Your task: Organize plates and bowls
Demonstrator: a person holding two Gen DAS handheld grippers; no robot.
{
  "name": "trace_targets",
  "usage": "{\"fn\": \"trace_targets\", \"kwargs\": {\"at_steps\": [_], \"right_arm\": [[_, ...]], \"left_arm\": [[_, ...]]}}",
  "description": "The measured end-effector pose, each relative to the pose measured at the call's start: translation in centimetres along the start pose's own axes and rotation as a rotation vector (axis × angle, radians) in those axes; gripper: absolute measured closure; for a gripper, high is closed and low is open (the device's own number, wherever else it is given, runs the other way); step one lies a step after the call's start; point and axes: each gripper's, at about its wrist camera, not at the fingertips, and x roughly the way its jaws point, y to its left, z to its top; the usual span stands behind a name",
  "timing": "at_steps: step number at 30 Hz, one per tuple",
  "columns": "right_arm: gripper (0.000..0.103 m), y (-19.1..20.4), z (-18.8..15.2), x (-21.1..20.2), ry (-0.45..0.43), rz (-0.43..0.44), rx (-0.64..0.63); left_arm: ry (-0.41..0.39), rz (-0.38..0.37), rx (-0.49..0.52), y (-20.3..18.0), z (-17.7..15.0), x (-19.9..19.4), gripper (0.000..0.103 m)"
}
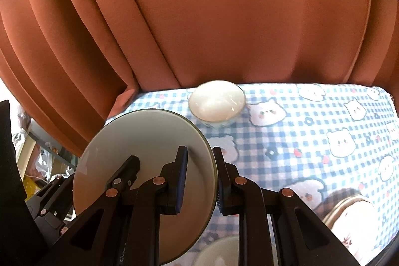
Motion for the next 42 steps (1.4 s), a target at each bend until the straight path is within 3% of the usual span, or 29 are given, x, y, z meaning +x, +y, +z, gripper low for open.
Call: {"fn": "trace_targets", "kwargs": {"at_steps": [14,27,42], "right_arm": [[0.080,-4.9,-5.4,-2.9,0.029,-0.015,-0.033],[0.080,-7.3,-9.9,-2.3,0.137,-0.034,-0.028],[0.080,-7.4,-12.0,0.1,0.230,-0.037,-0.024]], "left_arm": [[0.039,-0.029,-0.011,-4.6,-6.2,-1.6,0.071],[0.136,-0.045,0.023,-6.2,-11.0,-0.5,0.071],[0.169,0.003,0.078,-6.1,-13.0,0.9,0.070]]}}
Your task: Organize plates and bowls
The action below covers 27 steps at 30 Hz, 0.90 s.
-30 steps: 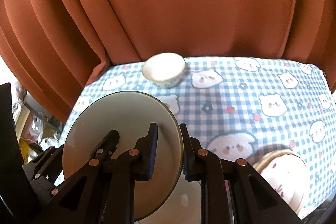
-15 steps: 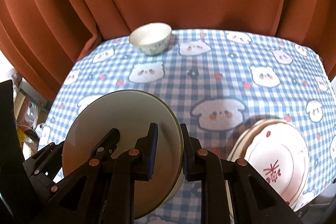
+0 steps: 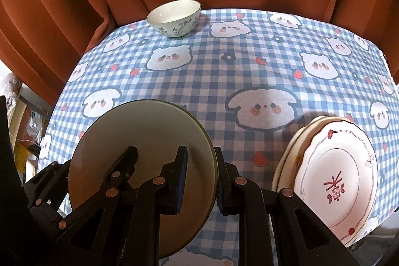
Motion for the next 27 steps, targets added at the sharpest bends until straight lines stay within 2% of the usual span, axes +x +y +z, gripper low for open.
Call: {"fn": "trace_targets", "kwargs": {"at_steps": [4,9,15,19,23,27], "right_arm": [[0.080,0.3,-0.2,0.8,0.023,-0.002,0.002],[0.080,0.2,-0.3,1.1,0.018,0.000,0.013],[0.080,0.3,-1.3,0.5,-0.052,-0.008,-0.002],[0.080,1.2,-2.0,0.0,-0.111,-0.072,-0.068],[0.080,1.1,-2.1,0.0,-0.124,-0.083,-0.077],[0.080,1.0,-2.4,0.3,-0.152,-0.102,-0.075]], "left_arm": [[0.028,-0.001,-0.001,0.3,-0.3,0.8,0.070],[0.011,-0.001,0.002,0.2,-0.3,0.7,0.070],[-0.039,-0.021,-0.013,0.2,-1.2,0.5,0.069],[-0.056,-0.050,-0.043,0.3,-1.8,0.6,0.068],[-0.075,-0.050,-0.052,0.3,-2.0,0.6,0.070],[-0.056,-0.060,-0.068,0.3,-2.2,1.4,0.071]]}}
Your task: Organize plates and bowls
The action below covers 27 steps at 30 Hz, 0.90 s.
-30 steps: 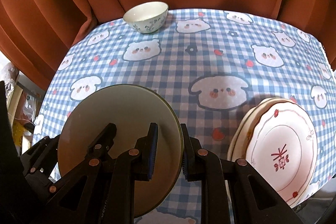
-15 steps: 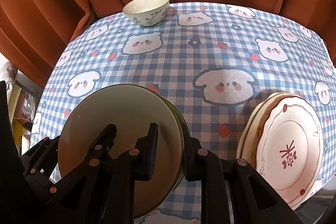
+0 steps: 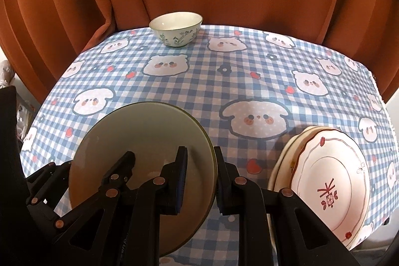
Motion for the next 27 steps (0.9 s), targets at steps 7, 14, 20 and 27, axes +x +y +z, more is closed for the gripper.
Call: {"fn": "trace_targets", "kwargs": {"at_steps": [7,14,20,27], "right_arm": [[0.080,-0.2,-0.3,-0.1,-0.033,-0.003,0.024],[0.080,-0.8,-1.3,-0.2,-0.023,-0.006,0.076],[0.072,-1.1,-1.5,0.0,0.003,0.039,0.102],[0.051,-1.5,-0.6,0.2,0.073,0.131,0.127]], "left_arm": [[-0.012,0.017,0.004,-0.1,-0.2,0.2,0.071],[-0.017,0.054,0.053,-0.6,-0.6,0.0,0.071],[0.020,0.057,0.071,-0.8,-0.5,-0.2,0.069],[0.050,0.045,0.051,0.1,0.4,-1.2,0.054]]}}
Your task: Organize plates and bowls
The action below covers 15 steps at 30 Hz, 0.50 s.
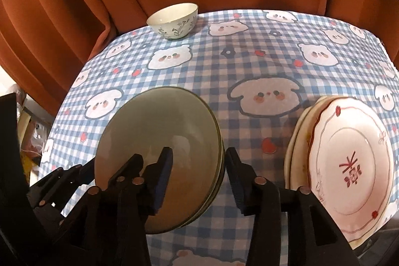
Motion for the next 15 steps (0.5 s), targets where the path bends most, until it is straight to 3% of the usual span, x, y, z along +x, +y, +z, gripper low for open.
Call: {"fn": "trace_targets", "kwargs": {"at_steps": [2,5,15], "right_arm": [[0.047,-0.2,0.6,-0.3,0.007,-0.003,0.006],[0.036,-0.6,1.5,-1.1,-0.004,-0.005,0.020],[0.033,2.8,5.4,-2.5,-0.052,-0.067,0.000]], "left_arm": [[-0.008,-0.002,-0.003,0.4,0.4,-0.5,0.039],[-0.040,-0.024,0.004,0.9,1.3,-1.7,0.030],[-0.059,-0.057,0.076,2.2,6.0,-3.0,0.028]]}}
